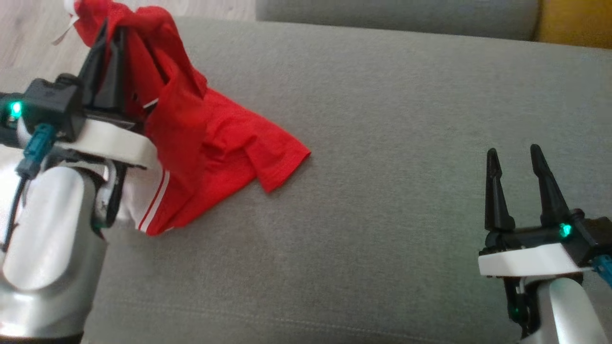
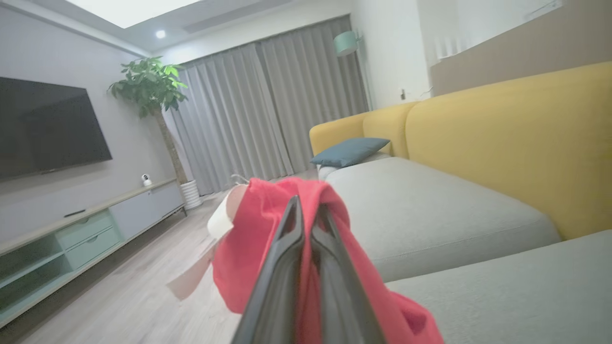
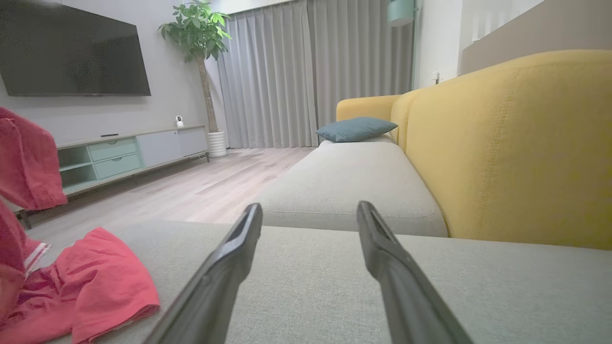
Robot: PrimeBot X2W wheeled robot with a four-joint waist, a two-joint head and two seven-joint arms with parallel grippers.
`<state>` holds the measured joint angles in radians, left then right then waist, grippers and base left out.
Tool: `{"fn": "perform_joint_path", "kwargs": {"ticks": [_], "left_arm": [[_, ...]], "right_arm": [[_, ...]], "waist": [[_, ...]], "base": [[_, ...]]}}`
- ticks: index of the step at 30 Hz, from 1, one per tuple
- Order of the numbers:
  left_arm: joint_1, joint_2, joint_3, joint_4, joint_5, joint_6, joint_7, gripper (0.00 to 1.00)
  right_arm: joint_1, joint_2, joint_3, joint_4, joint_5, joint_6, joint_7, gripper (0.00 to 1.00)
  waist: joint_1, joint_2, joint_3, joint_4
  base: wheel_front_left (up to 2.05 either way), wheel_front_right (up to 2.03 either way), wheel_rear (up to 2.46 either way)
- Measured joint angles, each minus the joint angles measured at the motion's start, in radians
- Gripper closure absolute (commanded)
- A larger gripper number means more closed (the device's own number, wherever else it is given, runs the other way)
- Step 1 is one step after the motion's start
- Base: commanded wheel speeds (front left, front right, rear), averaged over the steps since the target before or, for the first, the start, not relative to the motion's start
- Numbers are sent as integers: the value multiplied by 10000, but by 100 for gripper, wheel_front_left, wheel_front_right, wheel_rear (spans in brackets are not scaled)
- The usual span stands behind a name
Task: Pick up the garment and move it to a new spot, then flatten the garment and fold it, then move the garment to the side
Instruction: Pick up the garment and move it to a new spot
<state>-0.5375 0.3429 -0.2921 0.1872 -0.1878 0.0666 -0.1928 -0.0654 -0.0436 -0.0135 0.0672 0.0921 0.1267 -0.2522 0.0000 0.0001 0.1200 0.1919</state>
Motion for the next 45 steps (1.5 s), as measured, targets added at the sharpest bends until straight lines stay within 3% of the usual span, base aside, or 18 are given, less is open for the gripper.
{"fn": "perform_joint_path", "kwargs": {"ticks": [5,10,13,15,18,24,25,26,30,34,39,45], "left_arm": [[191,-79,-449,-1174,0,54,663,100],[185,-337,-899,-1488,4,44,1058,100],[66,-815,-1432,-1455,77,38,1220,100],[-311,-1269,-1770,-1127,109,69,1208,100],[-958,-1804,-2063,-412,374,226,1005,100],[-1801,-2322,-2253,951,644,401,635,100],[-1949,-2408,-2295,1290,644,401,573,40],[-2078,-2485,-2403,1657,652,397,562,0],[-2228,-2704,-2993,3055,721,180,562,0],[-2205,-2867,-3181,3741,646,123,92,0],[-2081,-2882,-3051,3923,263,324,-378,0],[-1306,-2569,-2487,3379,73,744,-560,0]], "right_arm": [[1,0,65,-4,52,0,-4,0],[-24,0,167,-79,163,0,-29,0],[-73,0,251,-268,242,0,-31,0],[-115,0,314,-347,905,0,-31,0],[-500,0,403,-629,1026,0,-31,0],[-944,-4,487,-840,1302,0,-31,0],[-942,-2,516,-861,1358,0,-31,0],[-941,-2,529,-861,1386,0,-31,0],[-944,-2,491,-859,1547,0,-31,0],[-943,-2,301,-848,1555,0,-31,0],[-941,-2,127,-788,1306,0,-31,0],[-873,-2,90,-587,844,0,-31,0]], "waist": [[0,0,-253,-520],[0,0,-298,-1050],[0,0,-216,-1695],[0,0,-76,-2252],[0,0,205,-3077],[0,0,673,-4136],[0,0,780,-4343],[0,0,889,-4535],[0,0,1308,-5188],[1,-1,1642,-5420],[1,0,1599,-4969],[0,0,1163,-3866]], "base": [[0,0,0],[0,0,0],[0,0,0],[0,0,0],[0,0,0],[0,0,0],[0,0,0],[0,0,0],[0,0,0],[0,0,0],[0,0,0],[0,0,0]]}}
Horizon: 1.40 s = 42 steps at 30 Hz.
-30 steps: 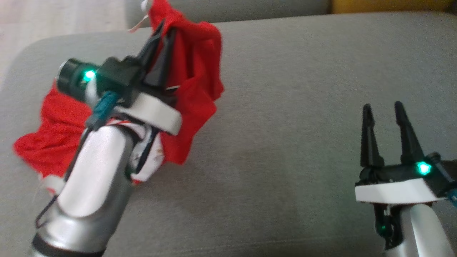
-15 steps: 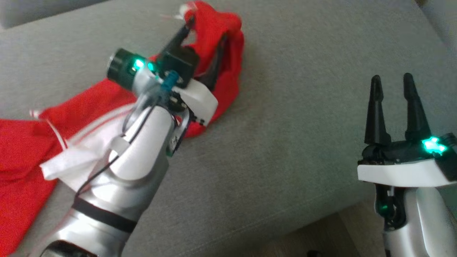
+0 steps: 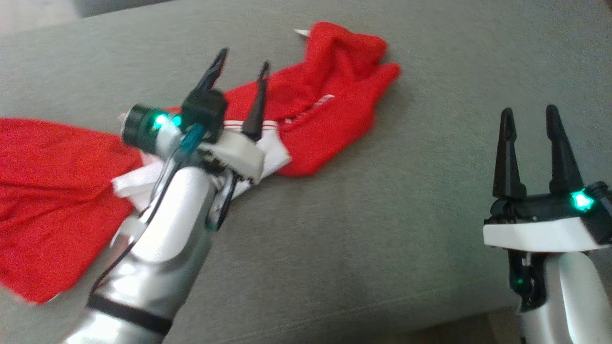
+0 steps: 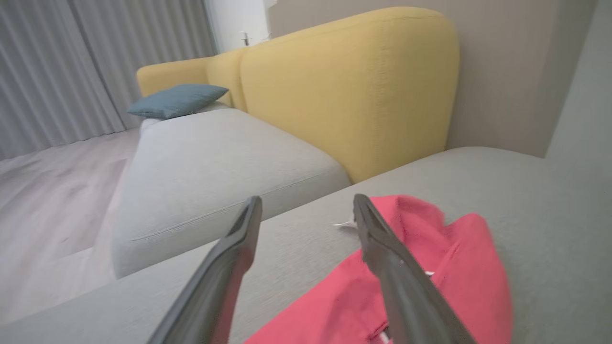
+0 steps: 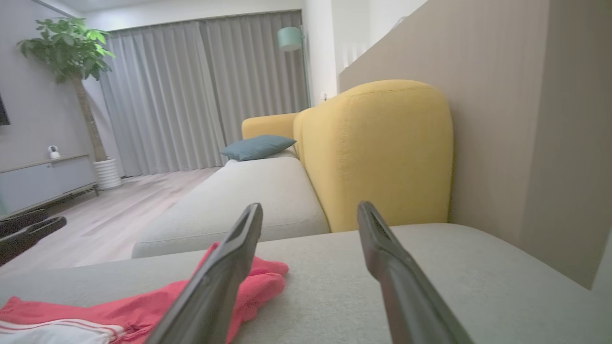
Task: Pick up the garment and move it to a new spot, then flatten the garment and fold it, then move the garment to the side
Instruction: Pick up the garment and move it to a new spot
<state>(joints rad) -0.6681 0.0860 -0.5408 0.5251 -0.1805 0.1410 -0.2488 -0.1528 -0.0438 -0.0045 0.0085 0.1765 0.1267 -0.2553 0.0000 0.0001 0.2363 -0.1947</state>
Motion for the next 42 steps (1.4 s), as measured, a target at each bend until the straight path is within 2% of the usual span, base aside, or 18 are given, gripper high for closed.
{"fn": "perform_joint_path", "kwargs": {"ticks": [6,9,18,23,27,34,42], "left_arm": [[1678,775,529,-1363,-249,255,-8,0],[2876,988,723,-1908,-437,320,-8,0],[5667,821,1101,-3354,-775,792,-8,0],[5812,715,1085,-3567,-571,773,-8,0],[5750,608,1035,-3549,-481,600,-8,0],[5558,230,1016,-3528,-395,433,-8,0],[5555,10,1020,-3413,-305,249,-8,0]], "right_arm": [[400,0,-52,288,-320,0,0,0],[736,2,-113,474,-384,0,0,0],[1472,4,-247,897,-405,0,0,0],[1437,4,230,978,-523,0,0,0],[1382,2,836,1492,-700,0,109,0],[262,-4,1310,3193,163,0,909,0],[-599,-10,1283,4832,518,0,1154,0]], "waist": [[0,0,-601,1201],[0,0,-954,1718],[-1,0,-1980,2728],[-1,0,-2019,3073],[-1,0,-1850,3417],[-1,0,-1378,4221],[0,0,-868,4965]], "base": [[0,0,0],[0,0,0],[0,0,0],[0,0,0],[0,0,0],[0,0,0],[0,0,0]]}}
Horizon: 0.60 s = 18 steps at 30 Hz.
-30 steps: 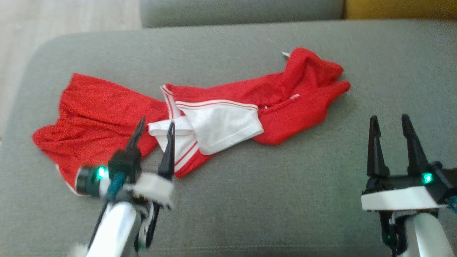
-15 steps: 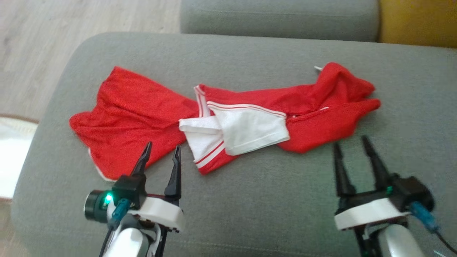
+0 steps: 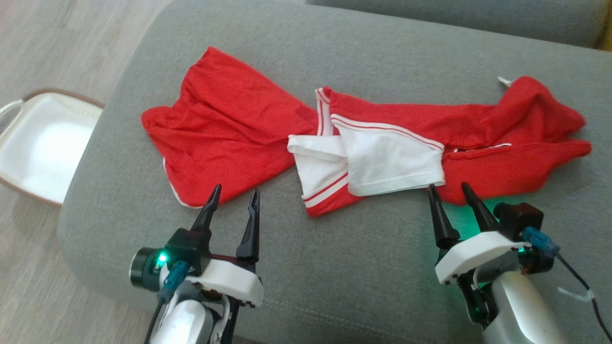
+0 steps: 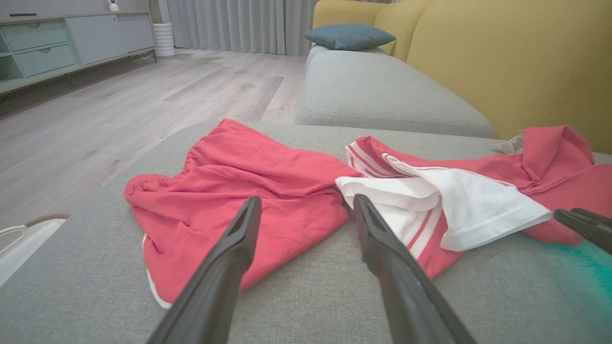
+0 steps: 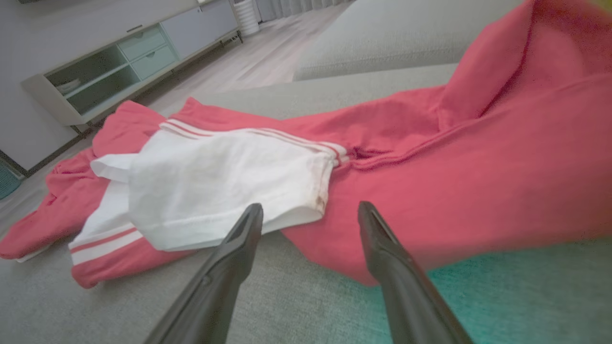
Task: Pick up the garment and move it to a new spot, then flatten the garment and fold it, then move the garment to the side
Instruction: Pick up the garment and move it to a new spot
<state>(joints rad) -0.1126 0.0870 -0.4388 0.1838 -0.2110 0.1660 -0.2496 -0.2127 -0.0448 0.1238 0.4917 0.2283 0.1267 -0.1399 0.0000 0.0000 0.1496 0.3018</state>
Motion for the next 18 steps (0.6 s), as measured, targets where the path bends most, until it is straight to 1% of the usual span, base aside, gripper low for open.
{"fn": "perform_joint_path", "kwargs": {"ticks": [5,12,13,14,18], "left_arm": [[-41,-142,-54,58,92,-88,0,0],[-224,-290,-125,157,148,-92,0,0],[-224,-291,-125,171,148,-92,0,0],[-226,-295,-123,190,163,-92,0,0],[-244,-313,-102,286,167,-163,0,0]], "right_arm": [[-445,-8,-84,830,113,0,52,0],[-976,-23,-8,1448,604,0,-84,0],[-1025,-23,35,1519,675,0,-136,53],[-1074,-25,71,1561,744,0,-194,100],[-1223,-44,384,1666,965,0,-464,100]], "waist": [[0,0,337,327],[0,0,592,544],[0,0,616,552],[0,0,634,555],[0,0,614,507]], "base": [[0,0,0],[0,0,0],[0,0,0],[0,0,0],[0,0,0]]}}
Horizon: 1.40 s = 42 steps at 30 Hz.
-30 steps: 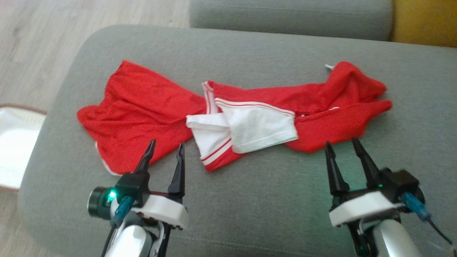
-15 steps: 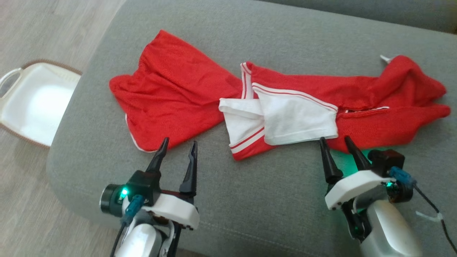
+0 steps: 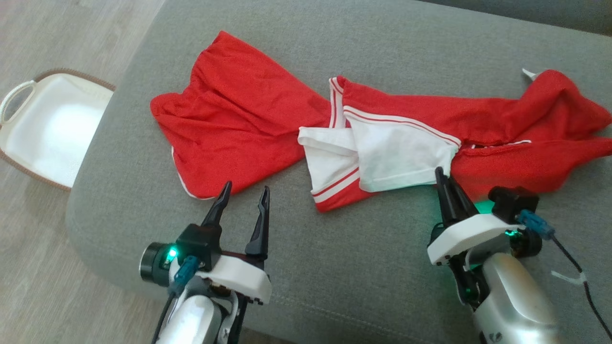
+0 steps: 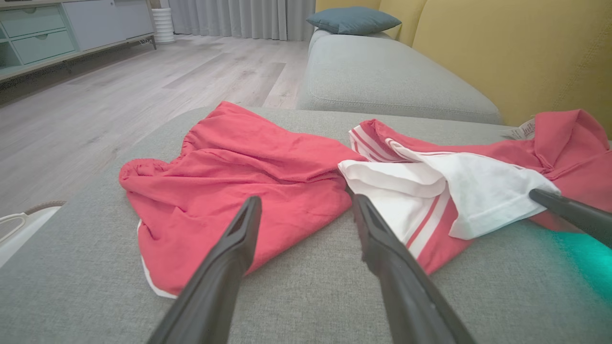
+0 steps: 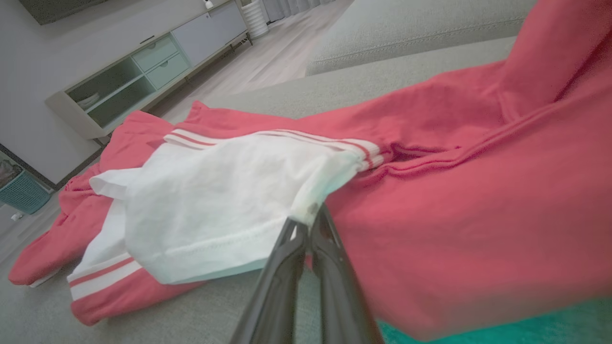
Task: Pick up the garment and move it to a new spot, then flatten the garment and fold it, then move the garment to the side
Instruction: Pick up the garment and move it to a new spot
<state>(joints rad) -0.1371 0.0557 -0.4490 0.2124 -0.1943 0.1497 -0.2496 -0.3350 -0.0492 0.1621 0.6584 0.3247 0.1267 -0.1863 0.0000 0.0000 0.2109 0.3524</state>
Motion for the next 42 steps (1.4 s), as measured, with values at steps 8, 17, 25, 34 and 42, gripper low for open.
{"fn": "perform_joint_path", "kwargs": {"ticks": [8,17,25,34,42], "left_arm": [[26,-10,69,198,157,-100,0,0],[373,-17,73,282,155,-173,0,0],[658,-13,151,282,155,-176,0,0],[724,-15,332,267,157,-178,0,0],[717,-25,663,-4,180,-173,0,0]], "right_arm": [[-21,2,700,-742,648,0,-353,100],[-24,6,259,-2174,1557,0,353,100],[58,8,-1275,-2311,253,0,1162,100],[1082,15,-2222,-1994,-458,0,1137,0],[1195,21,-1680,-2922,-644,0,606,0]], "waist": [[0,0,-539,-381],[0,0,-1268,-574],[0,0,-1344,-358],[0,0,-1272,-690],[0,0,-1481,-1439]], "base": [[0,0,0],[0,0,0],[0,0,0],[0,0,0],[0,0,0]]}}
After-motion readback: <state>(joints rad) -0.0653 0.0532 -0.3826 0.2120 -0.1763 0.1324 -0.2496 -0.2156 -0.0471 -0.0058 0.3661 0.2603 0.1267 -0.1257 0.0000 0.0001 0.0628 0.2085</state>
